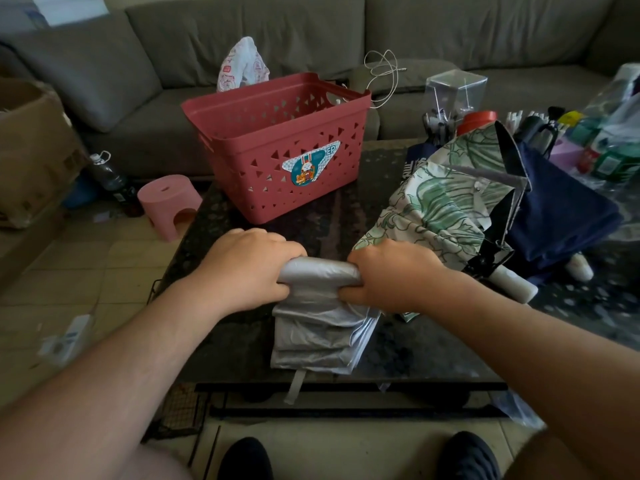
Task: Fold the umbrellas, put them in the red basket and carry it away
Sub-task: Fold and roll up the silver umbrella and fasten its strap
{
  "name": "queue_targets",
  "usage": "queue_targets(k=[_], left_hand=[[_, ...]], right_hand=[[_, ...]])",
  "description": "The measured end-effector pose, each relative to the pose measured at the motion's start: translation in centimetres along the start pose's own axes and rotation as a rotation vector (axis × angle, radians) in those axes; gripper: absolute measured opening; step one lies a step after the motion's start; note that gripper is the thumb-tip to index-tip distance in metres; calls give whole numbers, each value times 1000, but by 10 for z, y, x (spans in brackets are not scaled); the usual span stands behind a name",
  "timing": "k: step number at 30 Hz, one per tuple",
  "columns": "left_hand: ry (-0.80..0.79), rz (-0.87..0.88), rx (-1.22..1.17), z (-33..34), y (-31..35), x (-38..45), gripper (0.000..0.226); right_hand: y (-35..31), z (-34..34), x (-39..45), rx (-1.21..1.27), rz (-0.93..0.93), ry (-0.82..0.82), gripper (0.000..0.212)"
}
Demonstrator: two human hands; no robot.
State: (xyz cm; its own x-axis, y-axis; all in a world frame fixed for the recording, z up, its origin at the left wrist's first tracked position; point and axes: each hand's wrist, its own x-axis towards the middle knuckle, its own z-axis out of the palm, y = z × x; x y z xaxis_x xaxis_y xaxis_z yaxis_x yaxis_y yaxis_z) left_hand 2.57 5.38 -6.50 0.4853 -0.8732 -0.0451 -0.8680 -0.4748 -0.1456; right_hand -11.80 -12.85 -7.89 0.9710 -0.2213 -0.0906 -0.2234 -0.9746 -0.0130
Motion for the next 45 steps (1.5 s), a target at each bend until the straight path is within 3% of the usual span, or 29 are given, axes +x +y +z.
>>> queue_targets(k=[5, 9, 13, 18, 21, 24, 26, 31, 38, 42, 45], left_hand=[[218, 60, 56, 5, 7, -9, 67], [180, 47, 60, 7, 13, -5, 81], [233, 55, 91, 12, 7, 3, 60], [214, 44, 97, 11, 12, 3, 62], [137, -13, 70, 8, 15, 3, 54], [16, -102, -142, 5, 14, 2, 46], [-41, -127, -233, 2, 13, 1, 50], [-7, -89, -211, 2, 5, -2, 44], [235, 0, 22, 13, 8, 4, 33], [110, -57, -20, 9, 13, 3, 27], [-5, -99, -139, 6, 11, 3, 28]], right_hand=[[3, -2, 5, 68, 50, -25, 40], [6, 1, 8, 138, 49, -38, 42], [3, 2, 10, 265, 32, -99, 45], [8, 1, 7, 321, -21, -130, 37], [9, 2, 0, 167, -32, 0, 31], [6, 5, -2, -65, -6, 216, 37], [3, 7, -1, -111, -13, 271, 35], [-1, 12, -1, -19, -3, 236, 32], [1, -3, 3, 39, 112, 22, 40], [6, -5, -2, 76, 38, -40, 32], [4, 2, -3, -86, 2, 160, 41]])
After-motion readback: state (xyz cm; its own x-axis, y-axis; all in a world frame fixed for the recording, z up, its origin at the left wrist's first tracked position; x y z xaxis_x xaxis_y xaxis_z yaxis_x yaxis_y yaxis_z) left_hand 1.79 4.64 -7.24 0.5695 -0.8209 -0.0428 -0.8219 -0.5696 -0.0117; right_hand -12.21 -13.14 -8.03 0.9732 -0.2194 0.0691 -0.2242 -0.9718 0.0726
